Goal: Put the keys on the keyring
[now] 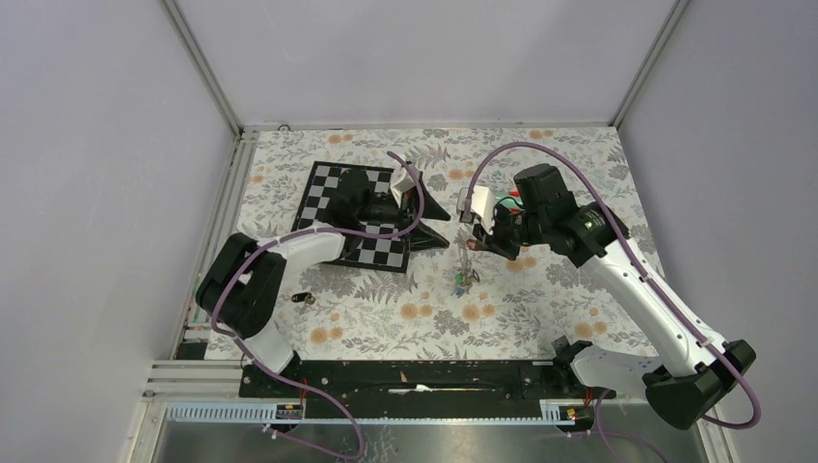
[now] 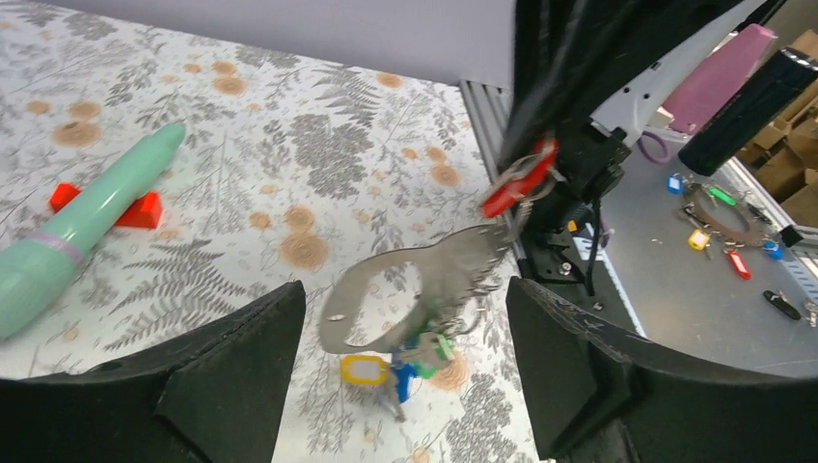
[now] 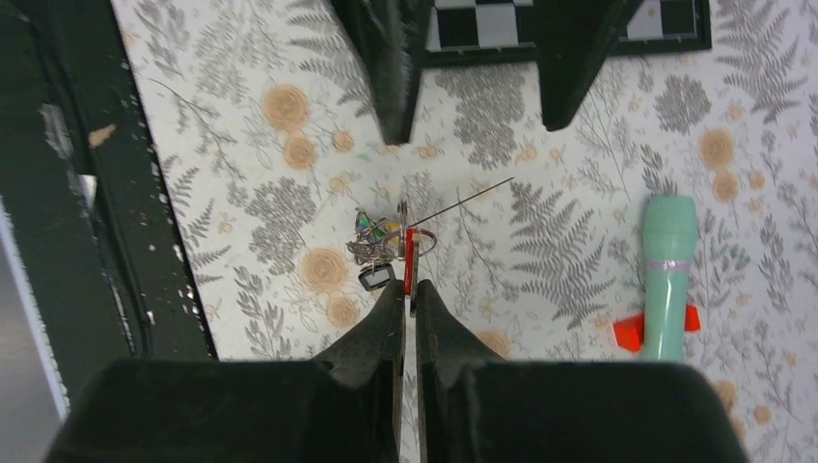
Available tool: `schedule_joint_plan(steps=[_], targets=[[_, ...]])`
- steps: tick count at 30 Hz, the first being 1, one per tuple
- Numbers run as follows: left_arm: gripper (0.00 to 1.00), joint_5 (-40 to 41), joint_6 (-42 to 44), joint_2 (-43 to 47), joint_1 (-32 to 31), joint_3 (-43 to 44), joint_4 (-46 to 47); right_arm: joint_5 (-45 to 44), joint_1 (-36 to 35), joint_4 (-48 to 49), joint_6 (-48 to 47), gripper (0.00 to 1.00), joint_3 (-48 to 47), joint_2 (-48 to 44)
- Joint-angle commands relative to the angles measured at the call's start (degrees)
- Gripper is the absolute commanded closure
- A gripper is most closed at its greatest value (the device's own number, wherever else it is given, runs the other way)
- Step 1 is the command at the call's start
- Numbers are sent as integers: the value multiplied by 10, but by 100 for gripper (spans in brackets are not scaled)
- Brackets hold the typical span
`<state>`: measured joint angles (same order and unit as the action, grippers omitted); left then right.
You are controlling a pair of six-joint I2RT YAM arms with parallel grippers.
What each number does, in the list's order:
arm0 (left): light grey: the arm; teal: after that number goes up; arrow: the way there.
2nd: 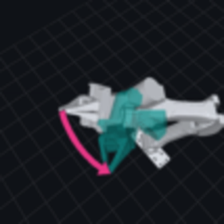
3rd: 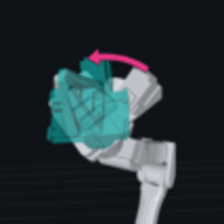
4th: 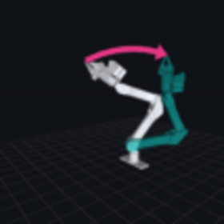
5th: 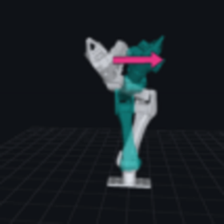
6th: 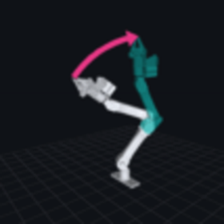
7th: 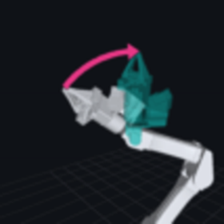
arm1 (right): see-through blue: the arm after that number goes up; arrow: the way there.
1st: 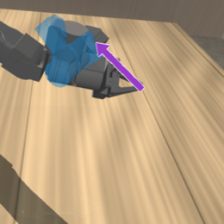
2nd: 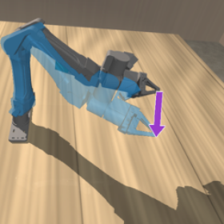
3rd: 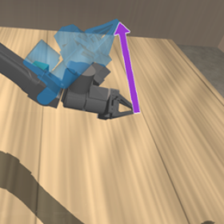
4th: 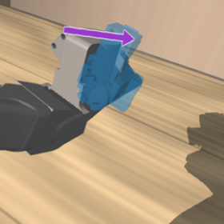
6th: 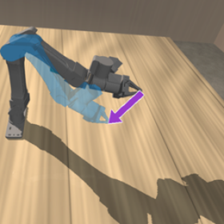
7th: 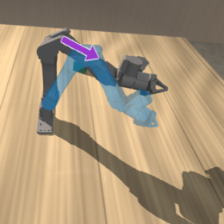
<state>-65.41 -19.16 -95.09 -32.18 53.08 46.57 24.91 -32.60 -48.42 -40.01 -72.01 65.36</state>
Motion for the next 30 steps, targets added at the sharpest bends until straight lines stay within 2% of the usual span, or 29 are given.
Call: schedule_joint_plan(steps=[1,5,7,17,23,30], targets=[[17,-1,68,40,30,-13,-27,68,-28,10,32,100,-59,17],[17,16,155,70,41,-10,-129,107,-39,8,55,100,-94,38],[17,28,192,82,43,-10,-171,89,-39,13,53,100,-87,36],[16,131,403,141,45,-7,-401,-117,-38,54,-6,100,175,-29],[15,181,449,168,48,-16,-456,-204,-38,39,-24,100,222,-47],[13,198,487,180,48,-6,-515,-306,-38,15,-43,100,268,-42]])
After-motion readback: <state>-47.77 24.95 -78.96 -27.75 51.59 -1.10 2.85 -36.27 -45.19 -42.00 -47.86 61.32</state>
